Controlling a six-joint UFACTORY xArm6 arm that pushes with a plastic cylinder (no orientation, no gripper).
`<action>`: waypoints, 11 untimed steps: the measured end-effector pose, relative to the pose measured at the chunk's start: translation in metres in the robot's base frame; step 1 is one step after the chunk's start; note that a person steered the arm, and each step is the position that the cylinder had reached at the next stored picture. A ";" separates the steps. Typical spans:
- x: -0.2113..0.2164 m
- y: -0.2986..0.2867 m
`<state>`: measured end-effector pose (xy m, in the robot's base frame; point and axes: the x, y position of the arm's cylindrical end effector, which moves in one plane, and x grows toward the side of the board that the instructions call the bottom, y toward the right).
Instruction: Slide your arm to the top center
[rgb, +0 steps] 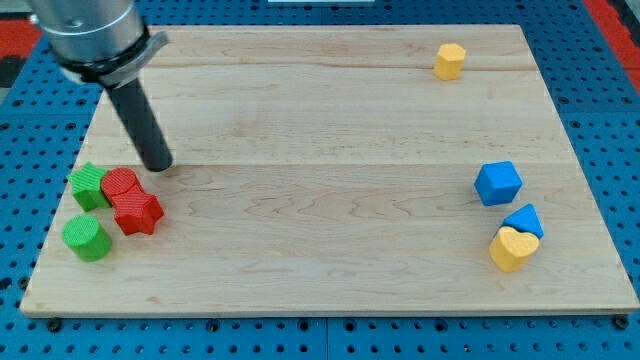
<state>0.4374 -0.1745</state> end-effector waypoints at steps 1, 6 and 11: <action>-0.035 0.039; -0.082 0.051; -0.100 0.064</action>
<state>0.3377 -0.1102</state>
